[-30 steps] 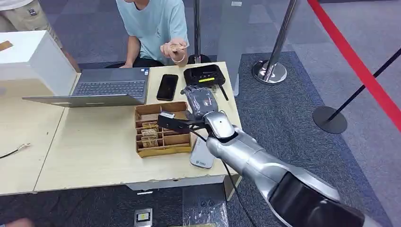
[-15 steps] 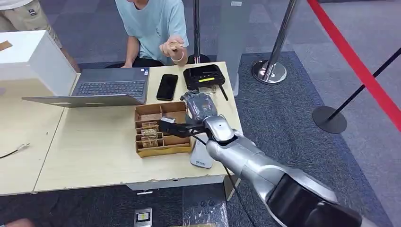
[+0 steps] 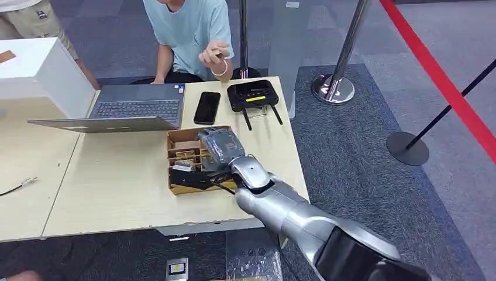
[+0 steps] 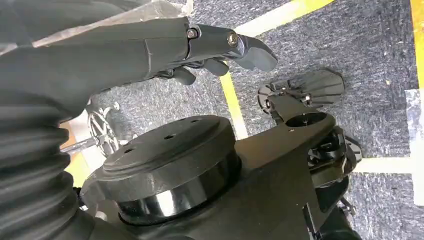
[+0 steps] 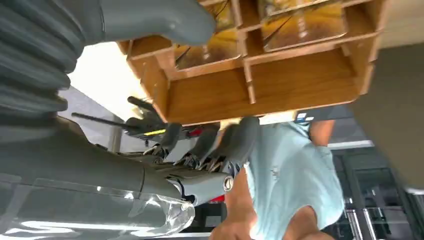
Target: Pass the card to the sensor for recognition and then transmit it.
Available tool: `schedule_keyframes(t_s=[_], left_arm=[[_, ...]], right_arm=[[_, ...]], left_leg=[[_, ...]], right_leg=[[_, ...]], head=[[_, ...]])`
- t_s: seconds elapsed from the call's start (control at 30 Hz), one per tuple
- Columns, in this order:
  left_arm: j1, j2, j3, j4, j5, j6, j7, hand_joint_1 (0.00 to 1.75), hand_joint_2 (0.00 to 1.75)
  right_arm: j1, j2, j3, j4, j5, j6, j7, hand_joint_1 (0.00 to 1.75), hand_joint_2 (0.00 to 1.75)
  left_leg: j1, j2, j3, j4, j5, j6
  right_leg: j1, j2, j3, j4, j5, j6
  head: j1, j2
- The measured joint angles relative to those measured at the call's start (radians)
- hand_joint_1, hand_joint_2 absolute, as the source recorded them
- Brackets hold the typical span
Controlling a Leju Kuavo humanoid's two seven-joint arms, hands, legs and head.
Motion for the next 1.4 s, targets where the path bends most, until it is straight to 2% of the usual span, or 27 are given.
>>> schedule_keyframes(t_s=[0.33, 0.5, 0.9, 1.0, 1.4], left_arm=[[0.000, 0.000, 0.000, 0.000, -0.003, 0.003, 0.002, 0.00, 1.75], [0.001, 0.000, 0.000, 0.000, -0.003, 0.003, -0.002, 0.00, 1.75], [0.001, 0.000, 0.000, 0.000, -0.002, 0.003, 0.004, 0.00, 1.75], [0.001, 0.000, 0.000, 0.000, -0.001, 0.003, 0.004, 0.00, 1.75], [0.001, 0.000, 0.000, 0.000, -0.001, 0.003, 0.008, 0.00, 1.75]], right_arm=[[0.010, 0.037, 0.008, -0.003, -0.008, -0.008, -0.017, 0.58, 1.75], [0.008, 0.046, 0.007, 0.013, -0.017, -0.013, -0.017, 0.54, 1.75], [-0.012, 0.040, 0.005, 0.048, -0.034, -0.013, 0.011, 0.56, 1.75], [-0.015, 0.036, 0.005, 0.056, -0.035, -0.013, 0.011, 0.63, 1.75], [-0.017, 0.023, 0.005, 0.084, -0.031, -0.010, 0.018, 0.54, 1.75]], left_leg=[[0.000, 0.000, 0.000, 0.000, 0.000, 0.000], [0.000, 0.000, 0.000, 0.000, 0.000, 0.000], [0.000, 0.000, 0.000, 0.000, 0.000, 0.000], [0.000, 0.000, 0.000, 0.000, 0.000, 0.000], [0.000, 0.000, 0.000, 0.000, 0.000, 0.000]], right_leg=[[0.000, 0.000, 0.000, 0.000, 0.000, 0.000], [0.000, 0.000, 0.000, 0.000, 0.000, 0.000], [0.000, 0.000, 0.000, 0.000, 0.000, 0.000], [0.000, 0.000, 0.000, 0.000, 0.000, 0.000], [0.000, 0.000, 0.000, 0.000, 0.000, 0.000]], head=[[0.000, 0.000], [0.000, 0.000], [0.000, 0.000], [0.000, 0.000], [0.000, 0.000]])
